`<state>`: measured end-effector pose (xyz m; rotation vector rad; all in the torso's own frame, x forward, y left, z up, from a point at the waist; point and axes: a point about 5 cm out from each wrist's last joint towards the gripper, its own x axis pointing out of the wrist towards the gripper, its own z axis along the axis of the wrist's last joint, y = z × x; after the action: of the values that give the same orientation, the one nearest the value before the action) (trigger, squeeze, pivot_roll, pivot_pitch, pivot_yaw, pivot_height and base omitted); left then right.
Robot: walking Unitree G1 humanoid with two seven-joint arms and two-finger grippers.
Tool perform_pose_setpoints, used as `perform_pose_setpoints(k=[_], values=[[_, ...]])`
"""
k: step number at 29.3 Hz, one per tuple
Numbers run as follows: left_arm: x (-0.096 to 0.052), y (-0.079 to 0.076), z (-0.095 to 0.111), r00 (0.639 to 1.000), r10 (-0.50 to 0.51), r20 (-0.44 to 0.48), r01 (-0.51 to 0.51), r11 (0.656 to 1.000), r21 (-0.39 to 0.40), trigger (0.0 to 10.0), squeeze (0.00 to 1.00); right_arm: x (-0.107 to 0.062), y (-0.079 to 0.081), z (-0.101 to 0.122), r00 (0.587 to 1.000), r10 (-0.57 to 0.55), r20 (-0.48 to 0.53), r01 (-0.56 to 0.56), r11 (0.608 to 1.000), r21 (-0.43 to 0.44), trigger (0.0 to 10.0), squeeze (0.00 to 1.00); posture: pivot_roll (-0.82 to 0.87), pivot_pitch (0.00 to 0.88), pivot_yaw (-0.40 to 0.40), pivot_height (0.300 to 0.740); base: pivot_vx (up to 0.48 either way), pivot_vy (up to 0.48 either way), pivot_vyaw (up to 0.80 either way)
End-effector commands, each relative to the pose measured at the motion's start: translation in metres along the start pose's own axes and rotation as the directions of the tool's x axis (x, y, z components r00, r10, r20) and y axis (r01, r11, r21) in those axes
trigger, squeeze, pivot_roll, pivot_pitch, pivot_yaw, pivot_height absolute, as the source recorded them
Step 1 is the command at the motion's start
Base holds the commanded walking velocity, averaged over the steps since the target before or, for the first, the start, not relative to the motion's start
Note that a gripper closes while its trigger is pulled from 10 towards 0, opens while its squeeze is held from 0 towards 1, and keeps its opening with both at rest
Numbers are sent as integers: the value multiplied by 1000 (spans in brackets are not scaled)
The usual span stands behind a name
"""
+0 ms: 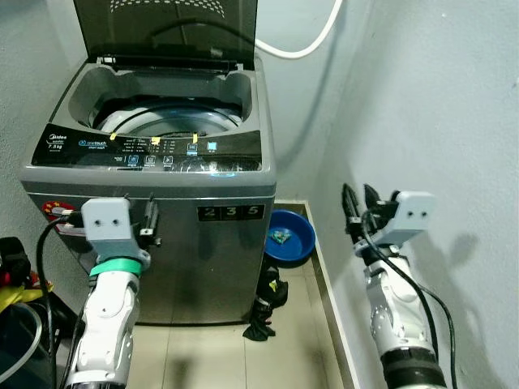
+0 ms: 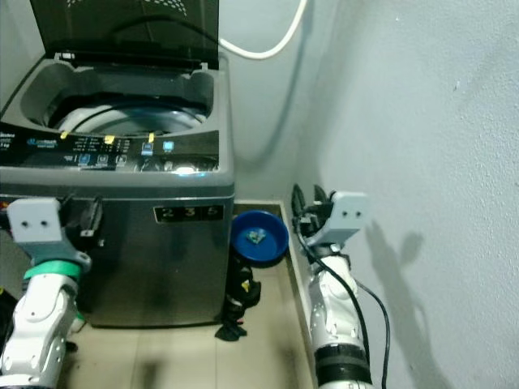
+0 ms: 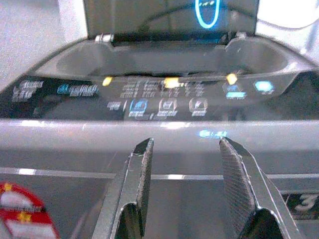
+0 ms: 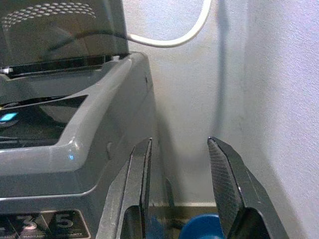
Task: Clothes washing
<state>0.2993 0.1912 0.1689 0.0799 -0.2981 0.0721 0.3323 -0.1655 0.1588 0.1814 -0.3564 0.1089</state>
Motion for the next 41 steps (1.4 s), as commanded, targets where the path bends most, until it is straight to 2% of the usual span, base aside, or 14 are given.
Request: perform_pose_setpoints(k=[1, 6, 7, 18, 29, 31, 36, 39, 41], values=[[8, -3, 14, 999, -27, 18, 27, 999, 20, 10000, 0, 13, 8, 22, 998, 20, 65, -19, 1000, -17, 10000, 0, 42, 0, 17, 740, 0, 0, 0], [12, -3, 16, 999, -37, 1, 37, 999, 23, 10000, 0, 18, 14, 29, 996, 44, 79, -41, 998, -43, 10000, 0, 57, 0, 17, 740, 0, 0, 480], [14, -3, 17, 999, -38, -11, 39, 999, 23, 10000, 0, 22, 21, 31, 993, 84, 79, -78, 994, -75, 10000, 0, 58, 0, 13, 740, 0, 0, 800], [11, -8, 22, 998, -47, -33, 48, 999, 16, 10000, 0, 28, 34, 31, 993, 114, 42, -111, 991, -78, 10000, 0, 62, 0, -2, 740, 0, 0, 800], [6, -7, 22, 998, -36, -56, 37, 999, 13, 10000, 0, 29, 32, 32, 995, 91, 39, -89, 995, -53, 10000, 0, 66, 2, -10, 740, 0, 0, 800], [8, -5, 22, 998, 11, -67, -10, 1000, 10, 10000, 0, 28, 33, 33, 996, 86, 40, -83, 995, -60, 10000, 0, 64, 3, -10, 740, 0, 0, 800], [10, -4, 22, 997, 50, -59, -50, 999, 4, 10000, 0, 28, 33, 33, 995, 86, 39, -84, 995, -61, 10000, 0, 64, 3, -10, 740, 0, 0, 800], [12, -10, 23, 996, 67, -54, -70, 996, -57, 10000, 0, 28, 34, 33, 996, 82, 36, -80, 995, -53, 10000, 0, 60, 5, -9, 740, 0, 0, 800], [12, -11, 22, 996, 65, -64, -69, 995, -65, 10000, 0, 28, 34, 33, 996, 80, 35, -79, 996, -52, 10000, 0, 60, 5, -9, 740, 0, 0, 800]])
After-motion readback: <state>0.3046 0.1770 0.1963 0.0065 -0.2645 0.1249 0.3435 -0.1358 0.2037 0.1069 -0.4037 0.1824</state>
